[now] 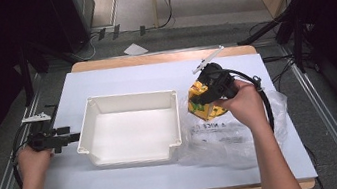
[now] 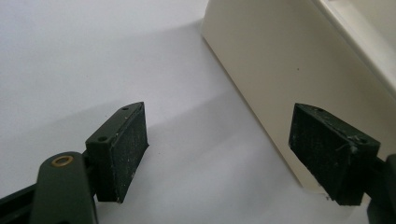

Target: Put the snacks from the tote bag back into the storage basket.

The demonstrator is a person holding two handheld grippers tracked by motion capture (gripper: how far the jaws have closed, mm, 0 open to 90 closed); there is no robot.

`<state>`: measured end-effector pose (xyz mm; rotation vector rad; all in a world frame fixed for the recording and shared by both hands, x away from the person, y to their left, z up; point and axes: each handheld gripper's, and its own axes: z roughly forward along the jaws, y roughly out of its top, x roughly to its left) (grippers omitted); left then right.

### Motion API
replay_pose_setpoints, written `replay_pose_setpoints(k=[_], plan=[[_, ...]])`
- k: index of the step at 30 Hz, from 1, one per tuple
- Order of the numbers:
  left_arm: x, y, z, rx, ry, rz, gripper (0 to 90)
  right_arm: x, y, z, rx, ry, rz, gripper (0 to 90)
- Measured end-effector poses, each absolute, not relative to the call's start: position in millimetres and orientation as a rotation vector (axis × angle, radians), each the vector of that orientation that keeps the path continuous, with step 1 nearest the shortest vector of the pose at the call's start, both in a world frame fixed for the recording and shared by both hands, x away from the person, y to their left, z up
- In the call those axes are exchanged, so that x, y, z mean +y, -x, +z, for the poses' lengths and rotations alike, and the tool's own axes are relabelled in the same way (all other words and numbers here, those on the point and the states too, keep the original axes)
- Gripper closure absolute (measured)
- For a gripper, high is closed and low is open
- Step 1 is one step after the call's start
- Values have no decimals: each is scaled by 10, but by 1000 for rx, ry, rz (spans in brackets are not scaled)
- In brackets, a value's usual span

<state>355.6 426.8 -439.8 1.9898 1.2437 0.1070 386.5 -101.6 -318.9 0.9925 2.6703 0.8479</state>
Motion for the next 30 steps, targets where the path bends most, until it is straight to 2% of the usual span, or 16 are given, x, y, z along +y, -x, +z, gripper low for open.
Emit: replay_pose_setpoints(k=[30], plan=[[4267,-3542,-4391,1237,-1987,106,208,-640,-3983,-2884,2715,-856,882,531]])
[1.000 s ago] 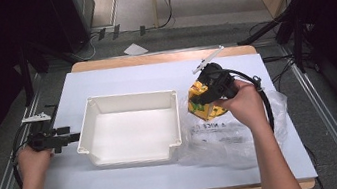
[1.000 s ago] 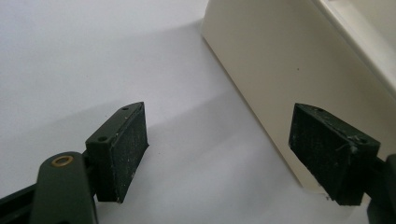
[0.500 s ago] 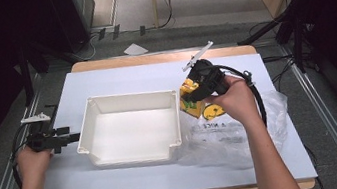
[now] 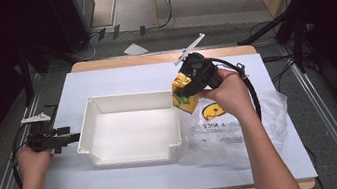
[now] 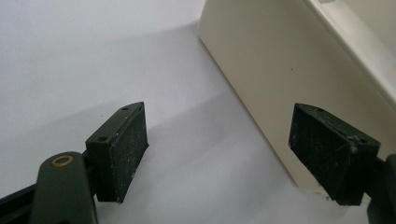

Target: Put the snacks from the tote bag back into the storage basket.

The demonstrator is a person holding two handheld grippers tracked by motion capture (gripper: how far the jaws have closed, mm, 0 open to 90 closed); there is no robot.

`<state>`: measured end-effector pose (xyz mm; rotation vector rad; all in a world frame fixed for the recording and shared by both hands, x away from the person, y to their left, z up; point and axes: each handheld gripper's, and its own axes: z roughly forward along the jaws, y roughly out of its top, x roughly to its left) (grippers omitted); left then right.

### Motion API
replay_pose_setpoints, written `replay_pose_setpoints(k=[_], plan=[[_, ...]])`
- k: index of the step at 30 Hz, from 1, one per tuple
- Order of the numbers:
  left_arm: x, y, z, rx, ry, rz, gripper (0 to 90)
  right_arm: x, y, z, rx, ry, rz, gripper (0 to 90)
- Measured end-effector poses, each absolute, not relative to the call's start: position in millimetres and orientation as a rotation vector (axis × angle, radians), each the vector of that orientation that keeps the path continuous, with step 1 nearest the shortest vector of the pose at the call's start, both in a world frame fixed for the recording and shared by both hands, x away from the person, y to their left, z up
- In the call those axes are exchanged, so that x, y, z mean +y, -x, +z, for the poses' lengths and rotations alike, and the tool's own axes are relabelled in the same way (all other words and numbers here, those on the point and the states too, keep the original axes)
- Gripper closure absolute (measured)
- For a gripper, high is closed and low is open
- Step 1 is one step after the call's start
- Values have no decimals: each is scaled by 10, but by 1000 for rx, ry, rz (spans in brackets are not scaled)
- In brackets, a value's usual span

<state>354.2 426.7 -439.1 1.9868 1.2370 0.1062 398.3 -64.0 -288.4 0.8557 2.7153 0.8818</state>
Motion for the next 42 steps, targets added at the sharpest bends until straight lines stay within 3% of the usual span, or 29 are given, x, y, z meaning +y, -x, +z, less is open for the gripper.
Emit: replay_pose_setpoints(k=[23,42], plan=[[4280,-3539,-4390,1238,-1977,105,208,-181,-4104,-2870,2766,-762,930,532],[4289,-3538,-4390,1239,-1971,103,208,192,-4248,-3182,2831,-717,900,532]])
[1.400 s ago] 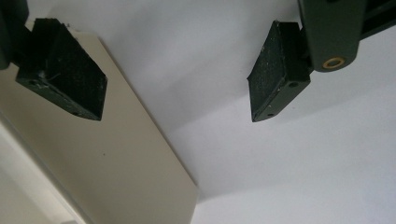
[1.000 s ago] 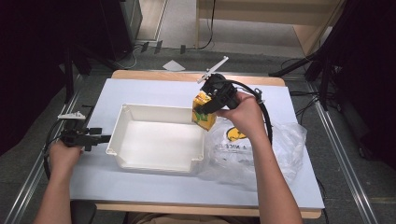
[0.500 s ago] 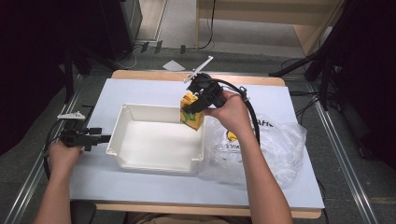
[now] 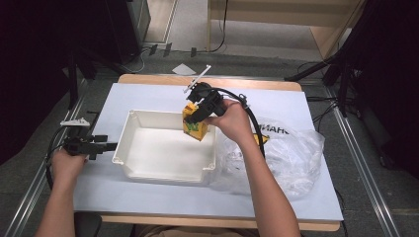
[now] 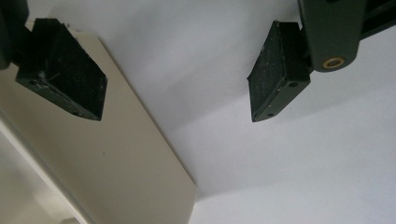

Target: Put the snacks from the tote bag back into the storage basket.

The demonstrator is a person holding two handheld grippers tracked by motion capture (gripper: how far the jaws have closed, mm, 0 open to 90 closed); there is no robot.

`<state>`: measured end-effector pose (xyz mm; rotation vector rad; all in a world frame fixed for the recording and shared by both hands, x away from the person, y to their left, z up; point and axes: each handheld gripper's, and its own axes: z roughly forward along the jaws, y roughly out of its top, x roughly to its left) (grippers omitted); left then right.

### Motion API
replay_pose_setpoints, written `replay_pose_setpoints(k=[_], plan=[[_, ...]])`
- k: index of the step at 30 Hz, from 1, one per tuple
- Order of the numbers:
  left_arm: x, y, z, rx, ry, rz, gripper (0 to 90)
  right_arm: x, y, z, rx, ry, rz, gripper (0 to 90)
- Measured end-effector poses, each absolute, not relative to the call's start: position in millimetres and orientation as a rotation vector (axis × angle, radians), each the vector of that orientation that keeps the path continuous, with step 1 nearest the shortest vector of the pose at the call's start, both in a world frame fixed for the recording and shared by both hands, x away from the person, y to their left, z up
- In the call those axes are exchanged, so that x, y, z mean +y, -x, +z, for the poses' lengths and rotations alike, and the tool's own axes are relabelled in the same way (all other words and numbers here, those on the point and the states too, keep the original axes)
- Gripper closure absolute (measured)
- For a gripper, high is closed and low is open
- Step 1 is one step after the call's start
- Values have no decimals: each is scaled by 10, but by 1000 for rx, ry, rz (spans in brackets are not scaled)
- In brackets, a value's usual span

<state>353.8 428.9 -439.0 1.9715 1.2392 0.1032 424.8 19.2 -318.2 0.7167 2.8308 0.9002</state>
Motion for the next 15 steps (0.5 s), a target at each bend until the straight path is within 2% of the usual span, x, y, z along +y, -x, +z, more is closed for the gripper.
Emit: replay_pose_setpoints(k=[15], plan=[[4287,-3541,-4392,1236,-1977,103,207,198,-4360,-3590,2850,-772,842,531]])
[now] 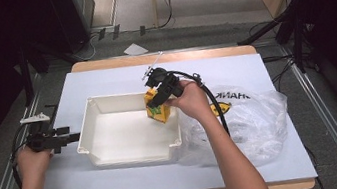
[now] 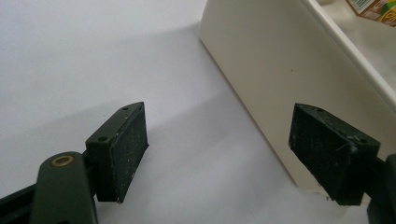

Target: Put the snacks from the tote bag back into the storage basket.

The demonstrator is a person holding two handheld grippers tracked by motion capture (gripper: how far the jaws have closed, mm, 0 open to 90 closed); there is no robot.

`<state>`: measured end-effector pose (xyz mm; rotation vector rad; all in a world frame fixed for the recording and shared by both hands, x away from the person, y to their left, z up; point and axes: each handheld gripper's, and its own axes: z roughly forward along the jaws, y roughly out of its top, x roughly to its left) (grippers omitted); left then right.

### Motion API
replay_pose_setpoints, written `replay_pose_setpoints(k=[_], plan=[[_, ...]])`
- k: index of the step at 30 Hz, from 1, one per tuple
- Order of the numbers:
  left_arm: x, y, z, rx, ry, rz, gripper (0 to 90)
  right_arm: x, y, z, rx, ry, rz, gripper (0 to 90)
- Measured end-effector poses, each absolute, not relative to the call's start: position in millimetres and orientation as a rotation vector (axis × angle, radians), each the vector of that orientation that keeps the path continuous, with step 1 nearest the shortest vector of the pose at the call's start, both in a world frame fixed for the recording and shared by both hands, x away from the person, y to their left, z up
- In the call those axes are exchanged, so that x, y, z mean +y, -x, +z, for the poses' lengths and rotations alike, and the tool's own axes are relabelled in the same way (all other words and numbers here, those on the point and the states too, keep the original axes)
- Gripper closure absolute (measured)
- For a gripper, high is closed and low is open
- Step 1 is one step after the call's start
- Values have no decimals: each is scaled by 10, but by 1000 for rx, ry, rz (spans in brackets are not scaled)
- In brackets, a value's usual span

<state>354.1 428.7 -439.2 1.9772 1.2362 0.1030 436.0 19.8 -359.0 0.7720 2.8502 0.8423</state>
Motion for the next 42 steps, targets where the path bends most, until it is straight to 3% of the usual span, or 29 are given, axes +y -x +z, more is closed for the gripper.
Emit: replay_pose_setpoints(k=[15,42], plan=[[4287,-3543,-4394,1236,-1980,98,208,241,-4406,-3827,2843,-805,798,532],[4276,-3542,-4397,1237,-1979,100,208,196,-4432,-3791,2839,-863,819,483]])
